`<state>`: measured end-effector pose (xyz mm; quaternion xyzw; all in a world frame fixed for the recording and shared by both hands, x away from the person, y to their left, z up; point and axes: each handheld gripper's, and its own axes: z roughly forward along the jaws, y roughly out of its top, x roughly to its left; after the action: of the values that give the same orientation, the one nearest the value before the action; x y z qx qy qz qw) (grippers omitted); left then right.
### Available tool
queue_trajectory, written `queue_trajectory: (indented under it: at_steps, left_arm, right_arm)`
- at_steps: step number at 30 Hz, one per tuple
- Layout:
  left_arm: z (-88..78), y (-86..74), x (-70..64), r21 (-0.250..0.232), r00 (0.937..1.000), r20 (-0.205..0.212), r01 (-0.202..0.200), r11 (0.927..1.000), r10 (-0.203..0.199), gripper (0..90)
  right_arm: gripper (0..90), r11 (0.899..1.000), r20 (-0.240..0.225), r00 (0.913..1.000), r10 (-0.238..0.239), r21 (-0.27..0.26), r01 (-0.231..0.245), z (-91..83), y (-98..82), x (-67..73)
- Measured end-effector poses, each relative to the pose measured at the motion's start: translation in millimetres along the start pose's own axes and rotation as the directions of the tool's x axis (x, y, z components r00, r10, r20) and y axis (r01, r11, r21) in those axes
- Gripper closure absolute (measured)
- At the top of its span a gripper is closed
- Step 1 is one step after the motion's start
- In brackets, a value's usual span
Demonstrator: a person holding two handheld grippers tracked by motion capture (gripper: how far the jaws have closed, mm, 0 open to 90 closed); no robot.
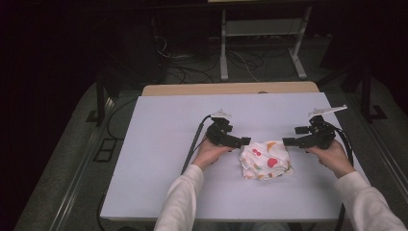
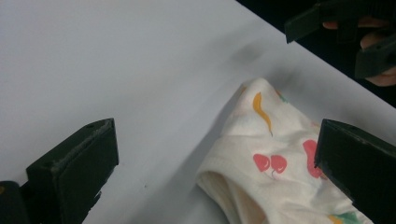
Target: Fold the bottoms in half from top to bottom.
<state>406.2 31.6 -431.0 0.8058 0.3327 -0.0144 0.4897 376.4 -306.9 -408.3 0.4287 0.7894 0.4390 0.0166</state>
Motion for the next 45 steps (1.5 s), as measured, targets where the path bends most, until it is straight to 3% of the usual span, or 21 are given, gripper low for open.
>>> queue_trajectory:
  at_steps: [7,11,17,29,35,41,42,45]
  left_arm:
    - [5.1,-3.0,6.4,0.005,0.9989,-0.004,0.048,0.9989,-0.048,0.7]
    - [8.6,-4.0,8.6,-0.012,0.9958,0.019,0.09,0.9958,-0.09,5.9]
    - [13.4,-6.6,10.1,-0.014,0.9937,0.053,0.1,0.9949,-0.099,15.6]
    - [24.1,-13.7,11.4,0.056,0.9921,0.099,0.072,0.9958,-0.077,34.7]
    - [27.3,-15.9,10.5,0.08,0.9907,0.13,0.03,0.9964,-0.04,57.2]
    - [25.6,-16.4,11.7,0.087,0.9891,0.147,-0.006,0.9962,-0.007,77.8]
    - [24.9,-16.1,12.1,0.089,0.9893,0.146,-0.011,0.996,-0.002,79.3]
    - [22.7,-15.2,13.1,0.096,0.9908,0.135,-0.022,0.9952,0.008,81.2]
  right_arm:
    - [10.4,1.0,-0.005,1.0,0.002,0.001,-0.002,6.1,-1.7,-8.8]
    - [14.0,1.0,-0.003,1.0,0.004,-0.001,-0.004,10.2,-3.0,-12.8]
    - [18.7,1.0,-0.002,1.0,0.003,0.021,-0.003,18.3,-5.4,-18.6]
    - [35.4,0.998,-0.028,0.9992,0.026,0.06,-0.025,33.2,-10.4,-31.5]
    - [52.6,0.996,-0.059,0.9981,0.017,0.089,-0.011,40.0,-12.2,-31.6]
    - [79.9,0.994,-0.08,0.9967,0.017,0.113,-0.008,46.6,-11.8,-29.2]
    - [85.1,0.994,-0.085,0.9962,0.02,0.112,-0.01,46.7,-11.7,-29.0]
    - [86.9,0.993,-0.088,0.9958,0.027,0.113,-0.017,45.4,-10.7,-28.4]
